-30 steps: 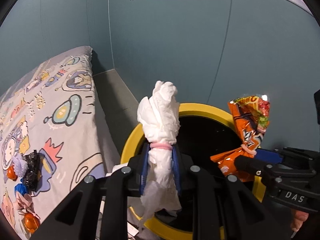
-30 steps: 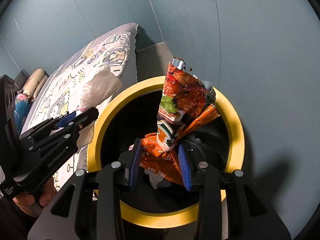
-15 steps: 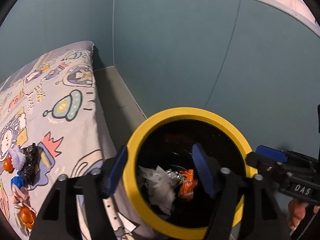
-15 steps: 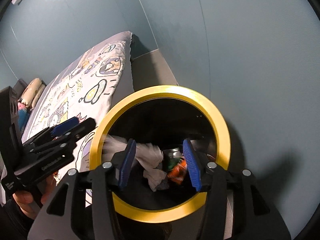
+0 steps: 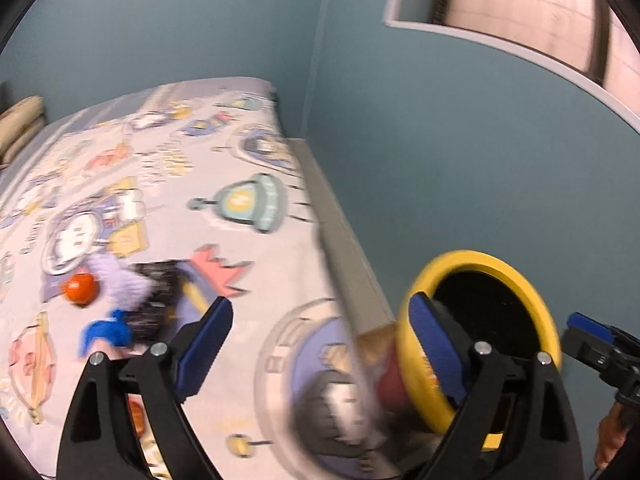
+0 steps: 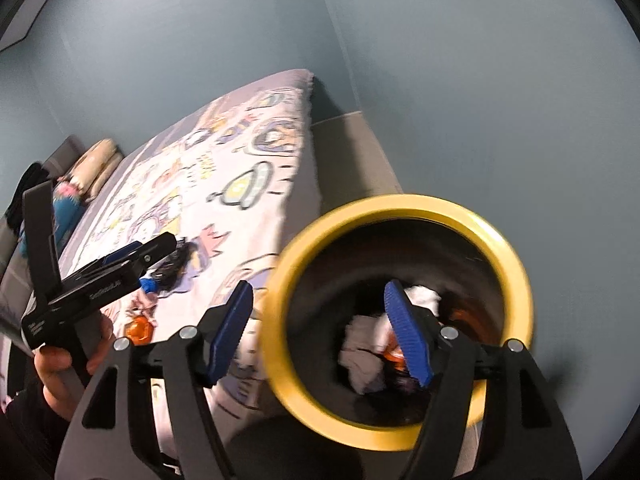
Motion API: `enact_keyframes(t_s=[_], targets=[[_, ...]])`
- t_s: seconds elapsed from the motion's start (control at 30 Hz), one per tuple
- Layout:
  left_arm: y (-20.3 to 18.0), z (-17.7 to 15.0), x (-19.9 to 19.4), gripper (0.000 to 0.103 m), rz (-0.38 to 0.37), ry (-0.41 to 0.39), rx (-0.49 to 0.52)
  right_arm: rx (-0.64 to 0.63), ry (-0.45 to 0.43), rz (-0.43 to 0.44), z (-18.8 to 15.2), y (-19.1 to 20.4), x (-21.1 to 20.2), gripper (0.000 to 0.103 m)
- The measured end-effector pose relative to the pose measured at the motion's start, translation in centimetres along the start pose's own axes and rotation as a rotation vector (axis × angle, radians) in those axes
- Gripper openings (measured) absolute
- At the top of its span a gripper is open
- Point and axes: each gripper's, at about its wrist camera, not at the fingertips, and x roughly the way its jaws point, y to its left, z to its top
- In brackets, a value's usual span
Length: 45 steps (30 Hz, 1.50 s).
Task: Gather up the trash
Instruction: 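Move both tools back over the trash on the bed, then grasp the orange peel with the left tool while the right tool grasps the purple net and black bag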
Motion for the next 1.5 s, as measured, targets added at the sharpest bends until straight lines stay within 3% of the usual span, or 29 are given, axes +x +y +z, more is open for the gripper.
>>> enact_keyframes(t_s=[0.43, 0.67, 0.93, 1.2, 1.3, 1.5], targets=[[19.7, 0.3, -1.4, 0.088, 0.264, -0.016, -0.172, -0.128, 0.103, 0.123, 0.6, 11.8, 7.6, 0.065], [26.7, -0.8, 0.9, 0.088, 0.339, 0.037, -0.211, -0.185, 0.184, 0.144, 0.0, 17.2, 13.2, 0.065], [31.2, -2.0, 4.6, 0.088, 0.353, 0.093, -0.242, -0.299, 0.294, 0.099, -1.4, 22.1, 20.8, 0.065], [33.1, -2.7, 7.8, 0.088, 0.324, 0.137, -0.273, -0.358, 0.342, 0.1, -1.5, 24.4, 25.8, 0.063], [32.7, -2.4, 8.8, 0.088, 0.322, 0.138, -0.233, -0.391, 0.359, 0.065, -1.4, 25.0, 27.3, 0.062], [32.5, -1.5, 11.1, 0.082, 0.321, 0.17, -0.177, -0.403, 0.399, 0.084, -0.9, 25.9, 29.7, 0.055]])
